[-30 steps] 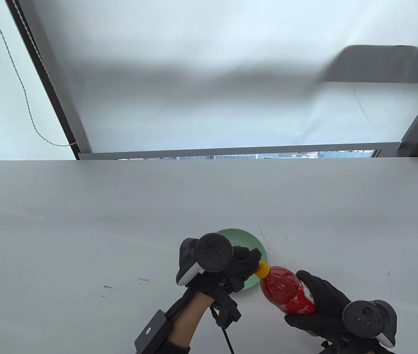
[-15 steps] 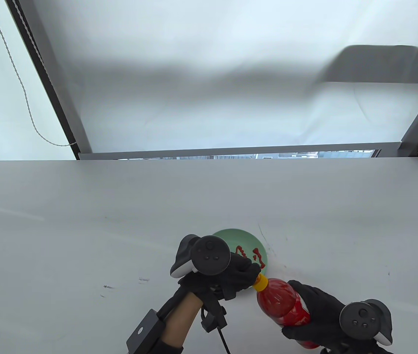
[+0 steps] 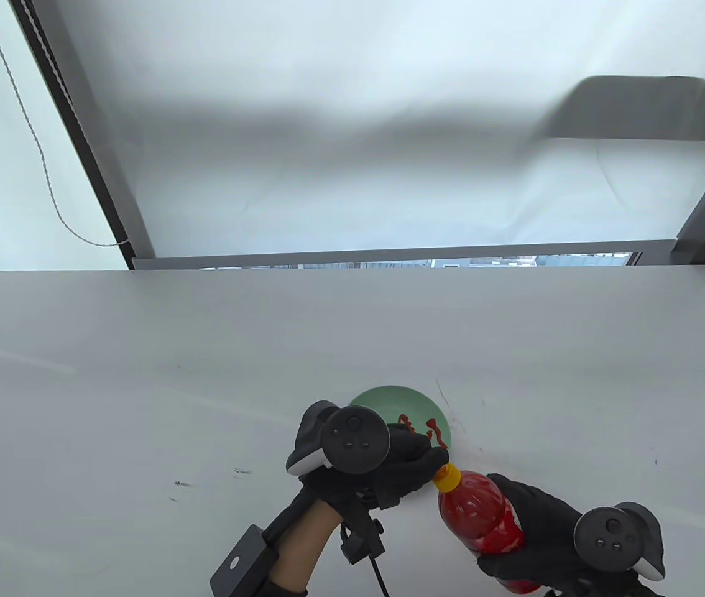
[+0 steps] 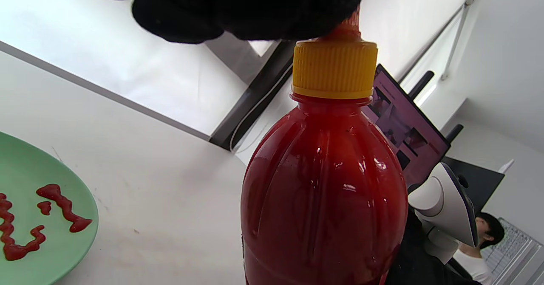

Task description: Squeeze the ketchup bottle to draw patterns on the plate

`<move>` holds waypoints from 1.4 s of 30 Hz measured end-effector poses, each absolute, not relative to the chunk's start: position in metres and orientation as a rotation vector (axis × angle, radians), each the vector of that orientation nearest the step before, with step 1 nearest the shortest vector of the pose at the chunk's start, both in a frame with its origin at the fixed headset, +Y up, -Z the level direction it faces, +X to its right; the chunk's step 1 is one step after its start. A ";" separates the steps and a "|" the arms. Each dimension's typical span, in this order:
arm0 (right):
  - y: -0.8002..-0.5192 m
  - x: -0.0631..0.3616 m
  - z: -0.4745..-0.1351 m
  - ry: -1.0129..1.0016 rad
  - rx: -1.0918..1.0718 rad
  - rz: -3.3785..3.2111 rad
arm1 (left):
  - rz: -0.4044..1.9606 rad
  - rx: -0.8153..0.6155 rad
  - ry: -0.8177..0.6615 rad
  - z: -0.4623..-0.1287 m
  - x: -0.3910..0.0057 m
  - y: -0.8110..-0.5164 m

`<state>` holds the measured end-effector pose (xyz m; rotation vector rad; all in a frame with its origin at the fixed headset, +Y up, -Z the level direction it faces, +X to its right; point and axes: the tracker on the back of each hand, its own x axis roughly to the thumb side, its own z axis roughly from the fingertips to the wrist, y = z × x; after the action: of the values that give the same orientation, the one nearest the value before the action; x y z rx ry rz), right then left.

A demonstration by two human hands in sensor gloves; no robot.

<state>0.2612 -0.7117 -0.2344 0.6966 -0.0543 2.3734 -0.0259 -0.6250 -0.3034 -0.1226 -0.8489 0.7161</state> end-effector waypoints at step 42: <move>-0.744 0.379 -0.371 -0.404 -0.419 2.231 | 0.068 -0.345 -0.168 -0.287 -0.173 -0.738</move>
<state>0.3786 -0.7443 -0.3712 -0.4189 -0.4040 2.2310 -0.1734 -0.7376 -0.2867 -0.3454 -0.1677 0.0683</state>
